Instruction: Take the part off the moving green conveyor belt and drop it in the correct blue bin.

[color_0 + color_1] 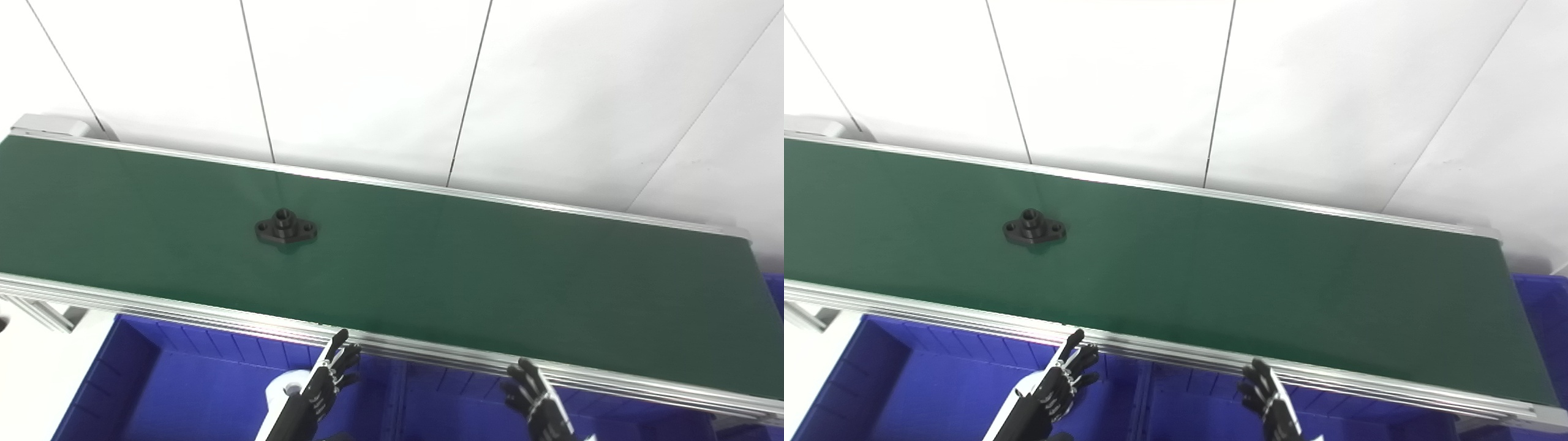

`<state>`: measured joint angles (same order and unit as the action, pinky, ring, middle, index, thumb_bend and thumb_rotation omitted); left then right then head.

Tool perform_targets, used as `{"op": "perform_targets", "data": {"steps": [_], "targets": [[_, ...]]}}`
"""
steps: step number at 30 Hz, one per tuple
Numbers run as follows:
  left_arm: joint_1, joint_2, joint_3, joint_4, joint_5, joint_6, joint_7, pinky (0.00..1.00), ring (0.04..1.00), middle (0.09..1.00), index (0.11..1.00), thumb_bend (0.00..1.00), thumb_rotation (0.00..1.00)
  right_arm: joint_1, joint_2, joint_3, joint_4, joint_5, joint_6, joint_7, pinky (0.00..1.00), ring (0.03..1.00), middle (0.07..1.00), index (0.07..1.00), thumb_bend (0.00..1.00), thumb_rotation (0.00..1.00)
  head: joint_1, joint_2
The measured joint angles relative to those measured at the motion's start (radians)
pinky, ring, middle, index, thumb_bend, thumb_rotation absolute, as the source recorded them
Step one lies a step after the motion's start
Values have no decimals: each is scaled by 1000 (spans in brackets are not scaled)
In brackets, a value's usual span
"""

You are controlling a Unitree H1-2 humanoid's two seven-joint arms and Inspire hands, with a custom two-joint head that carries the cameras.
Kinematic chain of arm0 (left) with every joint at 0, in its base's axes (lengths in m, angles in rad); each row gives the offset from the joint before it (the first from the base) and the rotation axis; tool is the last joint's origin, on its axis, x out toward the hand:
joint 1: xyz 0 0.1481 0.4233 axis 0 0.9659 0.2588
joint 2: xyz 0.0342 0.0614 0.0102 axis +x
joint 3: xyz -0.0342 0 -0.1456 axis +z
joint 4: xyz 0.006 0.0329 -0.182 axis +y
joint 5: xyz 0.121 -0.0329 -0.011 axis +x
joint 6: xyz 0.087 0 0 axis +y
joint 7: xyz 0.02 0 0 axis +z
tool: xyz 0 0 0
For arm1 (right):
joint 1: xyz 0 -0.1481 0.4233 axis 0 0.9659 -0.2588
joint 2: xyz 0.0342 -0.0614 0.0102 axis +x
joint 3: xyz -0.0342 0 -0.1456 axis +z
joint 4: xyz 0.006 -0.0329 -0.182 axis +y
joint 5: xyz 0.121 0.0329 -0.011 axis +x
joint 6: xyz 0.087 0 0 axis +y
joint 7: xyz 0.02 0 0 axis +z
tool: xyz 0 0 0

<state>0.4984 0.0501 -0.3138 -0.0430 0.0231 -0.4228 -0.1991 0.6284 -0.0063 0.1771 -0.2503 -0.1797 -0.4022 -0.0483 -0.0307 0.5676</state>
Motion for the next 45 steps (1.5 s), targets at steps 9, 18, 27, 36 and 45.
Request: {"op": "perform_targets", "data": {"steps": [9,18,27,36,45], "targets": [[-16,5,-3,1,-4,0,-1,913,951,943,1000,793,714,-273,25,-68,-75,-193,89,-4,669,781,862,921,876,761,-15,5],[-28,9,3,5,-36,3,-2,911,946,938,1000,810,739,-510,32,-63,-66,-267,260,26,661,743,802,870,860,607,-31,9],[-27,24,11,1,-36,9,-2,890,947,937,1000,795,743,-761,31,53,50,-605,400,46,550,661,781,881,918,702,-40,17],[-26,24,7,-7,-32,21,-2,871,940,925,990,791,736,-923,33,149,305,-766,549,88,494,627,781,873,934,638,-23,25],[-24,23,-4,-15,-14,23,-2,891,947,946,997,814,744,-1075,46,250,502,-813,615,100,476,615,778,871,955,672,-21,29]]}}
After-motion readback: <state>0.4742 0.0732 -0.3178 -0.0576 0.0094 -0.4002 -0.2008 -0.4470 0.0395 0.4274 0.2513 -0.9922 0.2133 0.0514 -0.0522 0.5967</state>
